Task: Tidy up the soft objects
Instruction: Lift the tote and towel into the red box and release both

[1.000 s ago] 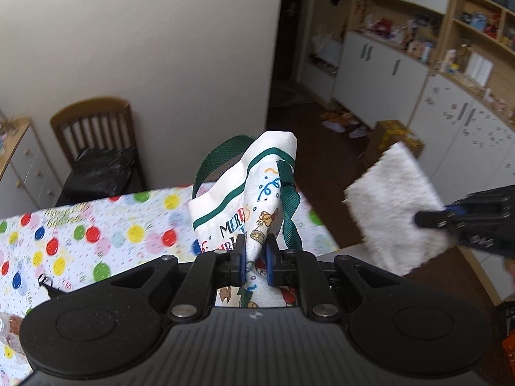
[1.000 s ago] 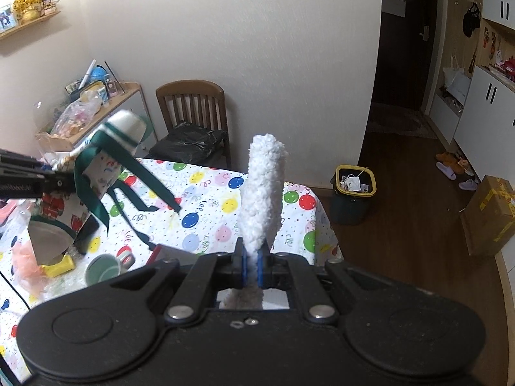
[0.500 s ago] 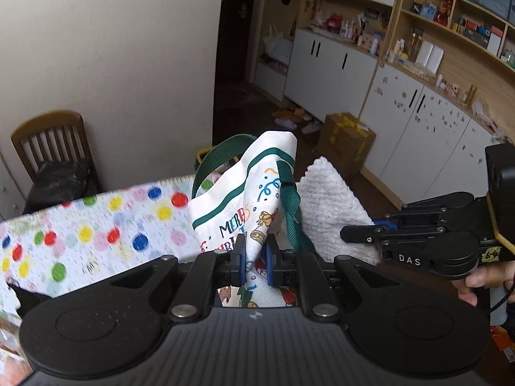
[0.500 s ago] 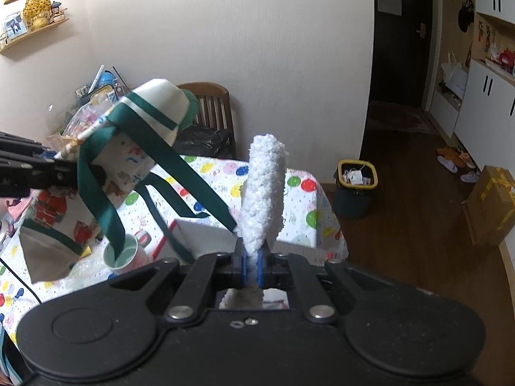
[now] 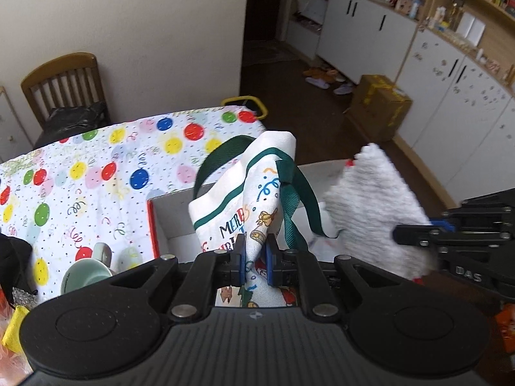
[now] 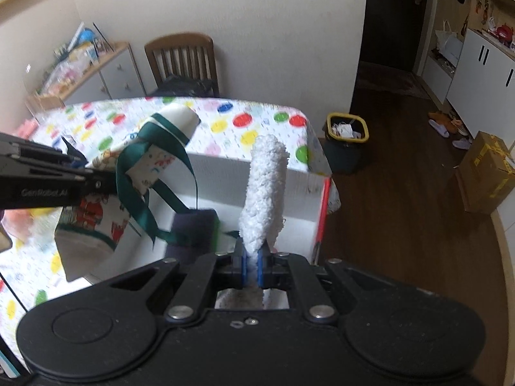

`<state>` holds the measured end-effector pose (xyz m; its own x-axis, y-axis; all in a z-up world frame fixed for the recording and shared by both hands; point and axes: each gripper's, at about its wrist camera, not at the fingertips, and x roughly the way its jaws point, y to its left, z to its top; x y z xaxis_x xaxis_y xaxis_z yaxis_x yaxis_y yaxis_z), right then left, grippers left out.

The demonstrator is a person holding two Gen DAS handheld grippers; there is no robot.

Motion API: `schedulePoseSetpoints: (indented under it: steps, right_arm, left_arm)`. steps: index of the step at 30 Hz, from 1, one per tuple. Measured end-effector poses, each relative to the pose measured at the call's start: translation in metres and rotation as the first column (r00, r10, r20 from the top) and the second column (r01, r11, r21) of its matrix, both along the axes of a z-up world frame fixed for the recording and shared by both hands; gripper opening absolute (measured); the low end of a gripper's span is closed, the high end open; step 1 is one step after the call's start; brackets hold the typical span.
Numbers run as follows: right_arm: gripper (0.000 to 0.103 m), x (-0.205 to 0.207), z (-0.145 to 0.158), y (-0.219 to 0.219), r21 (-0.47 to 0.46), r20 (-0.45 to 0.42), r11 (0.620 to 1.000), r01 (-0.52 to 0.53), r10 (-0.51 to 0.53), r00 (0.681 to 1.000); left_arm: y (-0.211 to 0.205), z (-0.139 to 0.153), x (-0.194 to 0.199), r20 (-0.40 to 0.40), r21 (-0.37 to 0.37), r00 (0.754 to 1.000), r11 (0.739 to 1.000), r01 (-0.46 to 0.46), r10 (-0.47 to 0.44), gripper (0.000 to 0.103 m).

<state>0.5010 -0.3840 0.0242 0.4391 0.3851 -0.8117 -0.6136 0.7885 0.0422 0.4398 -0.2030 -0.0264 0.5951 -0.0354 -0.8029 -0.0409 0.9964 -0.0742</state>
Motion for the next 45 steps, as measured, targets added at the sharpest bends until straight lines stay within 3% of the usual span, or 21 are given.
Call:
schedulePoseSetpoints:
  steps: [8,13,23,30,35,38,41,43,45]
  right_arm:
    - [0.005,0.0,-0.041,0.011,-0.114,0.011,0.993,-0.008,0.009,1.0]
    - [0.006,-0.004,-0.058,0.017,-0.136,0.01,0.99,-0.032,0.033,0.999]
    - [0.007,-0.012,-0.085,0.02,-0.089,-0.075,0.995,-0.052,0.045,0.996]
    - [0.019,-0.01,-0.094,0.017,-0.044,-0.119,0.999,-0.029,0.024,0.993]
    - [0.038,-0.009,-0.09,0.013,-0.003,-0.131,1.0,-0.023,0.022,0.991]
    - [0.043,-0.008,-0.085,0.01,0.017,-0.13,1.0,-0.012,0.014,0.991]
    - [0.047,-0.008,-0.081,0.007,0.03,-0.132,1.0,-0.008,0.012,0.991]
    - [0.052,-0.01,-0.076,0.005,0.04,-0.126,0.999,-0.006,0.012,0.992]
    - [0.058,-0.012,-0.071,0.004,0.05,-0.112,0.999,-0.006,0.012,0.994]
  left_arm:
    - [-0.006,-0.042,0.015,-0.055,0.112,0.998,0.993,-0.038,0.044,0.011]
    - [-0.009,-0.064,0.023,-0.112,0.111,0.992,0.993,-0.042,0.055,0.011]
    - [-0.019,-0.096,0.03,-0.214,0.059,0.976,0.998,-0.013,0.025,0.011]
    - [-0.018,-0.101,0.033,-0.217,0.04,0.975,0.999,-0.028,0.036,0.011]
    - [-0.016,-0.099,0.032,-0.21,0.02,0.977,0.999,-0.036,0.04,0.015]
    - [-0.013,-0.095,0.029,-0.201,0.0,0.979,0.999,-0.04,0.039,0.021]
    - [-0.011,-0.09,0.025,-0.187,-0.035,0.982,0.999,-0.037,0.03,0.035]
    - [-0.012,-0.086,0.021,-0.172,-0.039,0.985,0.999,-0.036,0.029,0.065]
    - [-0.013,-0.08,0.015,-0.15,-0.043,0.988,0.999,-0.033,0.026,0.067]
